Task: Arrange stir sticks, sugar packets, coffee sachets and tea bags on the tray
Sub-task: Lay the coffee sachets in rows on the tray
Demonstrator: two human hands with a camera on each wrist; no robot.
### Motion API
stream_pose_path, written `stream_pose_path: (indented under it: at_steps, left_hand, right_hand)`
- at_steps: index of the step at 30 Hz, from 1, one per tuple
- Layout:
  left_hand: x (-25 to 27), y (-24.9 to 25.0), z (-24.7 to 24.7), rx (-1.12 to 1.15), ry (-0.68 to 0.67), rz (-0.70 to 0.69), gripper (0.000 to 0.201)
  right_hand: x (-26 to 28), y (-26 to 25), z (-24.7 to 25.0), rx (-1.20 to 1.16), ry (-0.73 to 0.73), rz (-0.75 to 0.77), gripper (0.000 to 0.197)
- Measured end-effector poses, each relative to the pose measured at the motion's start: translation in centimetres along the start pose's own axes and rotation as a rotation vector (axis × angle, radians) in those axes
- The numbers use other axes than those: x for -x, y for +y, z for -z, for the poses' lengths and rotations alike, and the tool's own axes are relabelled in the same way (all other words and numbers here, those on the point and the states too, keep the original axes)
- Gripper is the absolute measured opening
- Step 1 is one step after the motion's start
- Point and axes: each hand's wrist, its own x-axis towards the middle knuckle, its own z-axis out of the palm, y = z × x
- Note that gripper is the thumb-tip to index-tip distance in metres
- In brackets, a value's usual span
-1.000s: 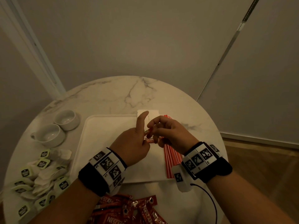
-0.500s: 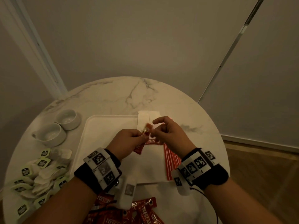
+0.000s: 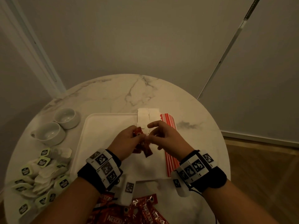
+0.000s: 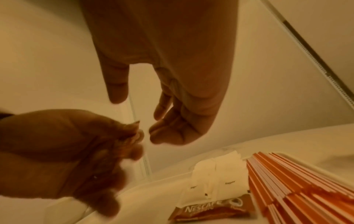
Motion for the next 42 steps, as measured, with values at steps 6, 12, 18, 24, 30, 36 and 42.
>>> stream_pose_path:
  at_steps: [6, 12, 18, 24, 30, 36, 42]
  left_hand:
    - [-0.5, 0.3, 0.1, -0.334, -0.317, -0.025, 0.01]
    - [-0.8, -1.0, 1.4, -0.261, -0.29, -0.041, 0.023]
    - [-2.0, -2.9, 0.8, -0.586, -0.139, -0.064, 0.018]
    - [-2.3, -3.2, 0.1, -0.766, -0.124, -0.081, 0.015]
    - [0.6, -3.6, -0.3, -1.027, -0.117, -0.205, 0.033]
    - [3.2, -4.4, -2.9, -1.302, -0.183, -0.145, 0.052]
    - [2.6, -3.2, -3.2, -1.362, -0.192, -0.064, 0.058]
  right_hand:
    - [-0.1, 0.3, 0.8, 0.152, -0.071, 0.03, 0.011]
    - [-0.3, 1.7, 1.8, 0.082, 0.009, -0.137, 0.016]
    - [-0.7, 3.2, 0.0, 0.4, -0.027, -0.218, 0.013]
    - [-0.2, 3.2, -1.3, 0.7, 0.03, -0.191, 0.009]
    - [2.5, 3.4, -3.1, 1.011, 0.051, -0.041, 0.031]
    - [4.3, 4.3, -5.6, 1.097, -0.044, -0.075, 0.05]
    - [3.8, 4.9, -5.8, 1.1, -0.031, -0.142, 0.064]
